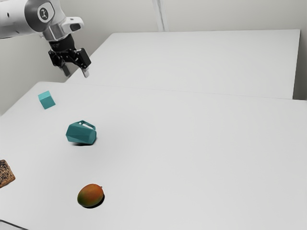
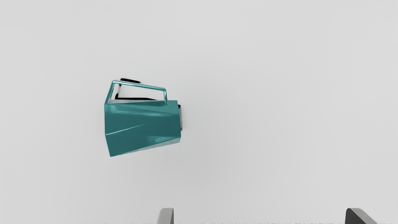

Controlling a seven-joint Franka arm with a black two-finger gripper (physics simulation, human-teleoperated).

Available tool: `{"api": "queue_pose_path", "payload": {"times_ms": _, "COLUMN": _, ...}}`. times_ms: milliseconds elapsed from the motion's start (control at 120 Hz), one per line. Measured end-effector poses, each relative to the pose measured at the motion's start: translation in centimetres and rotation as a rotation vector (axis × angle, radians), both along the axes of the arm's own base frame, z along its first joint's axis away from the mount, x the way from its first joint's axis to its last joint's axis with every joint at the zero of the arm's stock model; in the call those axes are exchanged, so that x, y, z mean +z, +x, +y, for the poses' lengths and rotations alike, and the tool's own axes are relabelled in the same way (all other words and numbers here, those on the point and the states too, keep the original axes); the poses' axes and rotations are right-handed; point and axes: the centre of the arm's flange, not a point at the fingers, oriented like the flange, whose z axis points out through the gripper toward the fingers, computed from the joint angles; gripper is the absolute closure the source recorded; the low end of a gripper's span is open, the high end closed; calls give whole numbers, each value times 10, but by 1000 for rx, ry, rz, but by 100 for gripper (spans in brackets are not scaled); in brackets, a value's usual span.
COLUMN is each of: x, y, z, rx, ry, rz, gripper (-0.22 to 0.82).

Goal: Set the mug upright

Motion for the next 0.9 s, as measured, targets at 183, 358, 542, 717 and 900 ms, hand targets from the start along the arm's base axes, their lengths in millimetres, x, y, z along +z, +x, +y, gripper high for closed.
{"api": "queue_pose_path", "payload": {"times_ms": 183, "x": 0, "y": -1, "z": 0, "rx": -7, "ry": -2, "rz": 3, "gripper": 0}}
{"api": "queue_pose_path", "payload": {"times_ms": 358, "x": -7, "y": -3, "z": 1, "rx": -8, "ry": -8, "rz": 20, "gripper": 0}}
{"api": "queue_pose_path", "payload": {"times_ms": 542, "x": -1, "y": -12, "z": 34, "rx": 41, "ry": -86, "rz": -3, "gripper": 0}}
{"api": "queue_pose_path", "payload": {"times_ms": 717, "x": -11, "y": -33, "z": 125, "rx": 150, "ry": -232, "rz": -44, "gripper": 0}}
{"api": "queue_pose_path", "payload": {"times_ms": 900, "x": -77, "y": -36, "z": 200, "rx": 192, "ry": -401, "rz": -33, "gripper": 0}}
